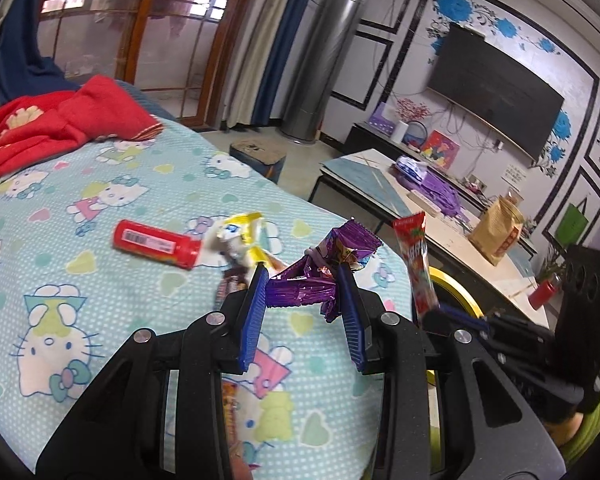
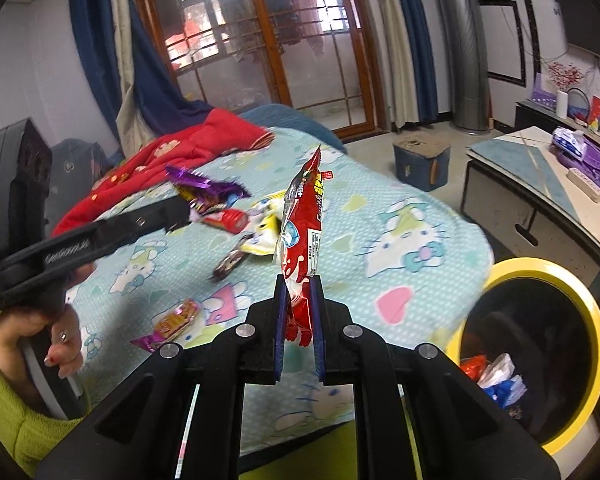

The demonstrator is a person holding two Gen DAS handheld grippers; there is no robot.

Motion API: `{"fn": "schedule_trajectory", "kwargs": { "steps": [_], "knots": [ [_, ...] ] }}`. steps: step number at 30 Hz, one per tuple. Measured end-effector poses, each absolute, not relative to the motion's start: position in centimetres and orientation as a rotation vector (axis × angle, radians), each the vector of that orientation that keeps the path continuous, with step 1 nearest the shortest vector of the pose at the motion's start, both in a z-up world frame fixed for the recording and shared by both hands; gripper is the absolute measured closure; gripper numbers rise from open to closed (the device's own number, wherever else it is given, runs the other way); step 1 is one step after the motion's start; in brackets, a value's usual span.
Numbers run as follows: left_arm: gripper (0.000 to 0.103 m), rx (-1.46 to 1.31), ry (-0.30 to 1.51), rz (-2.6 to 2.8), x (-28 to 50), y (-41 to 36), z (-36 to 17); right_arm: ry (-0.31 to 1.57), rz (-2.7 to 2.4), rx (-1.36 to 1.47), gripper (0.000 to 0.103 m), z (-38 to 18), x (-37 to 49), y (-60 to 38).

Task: Collect trash
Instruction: 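Lift the red and purple wrappers and carry them over the yellow bin with both tools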

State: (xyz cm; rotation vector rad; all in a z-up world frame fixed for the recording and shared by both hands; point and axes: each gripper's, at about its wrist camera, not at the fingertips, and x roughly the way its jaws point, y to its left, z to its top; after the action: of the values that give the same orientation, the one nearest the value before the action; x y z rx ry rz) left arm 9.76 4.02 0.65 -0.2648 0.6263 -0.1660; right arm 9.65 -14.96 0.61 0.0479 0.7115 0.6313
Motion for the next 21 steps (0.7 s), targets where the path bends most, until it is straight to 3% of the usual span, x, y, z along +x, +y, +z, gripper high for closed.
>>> {"fn": "schedule_trajectory", "kwargs": {
  "steps": [21],
  "knots": [
    [0.075, -0.181, 0.653, -0.302, 9.9, -2.4, 0.2, 0.691, 0.439, 0.111, 0.092, 0.1, 11.6, -23.6]
  ]
}}
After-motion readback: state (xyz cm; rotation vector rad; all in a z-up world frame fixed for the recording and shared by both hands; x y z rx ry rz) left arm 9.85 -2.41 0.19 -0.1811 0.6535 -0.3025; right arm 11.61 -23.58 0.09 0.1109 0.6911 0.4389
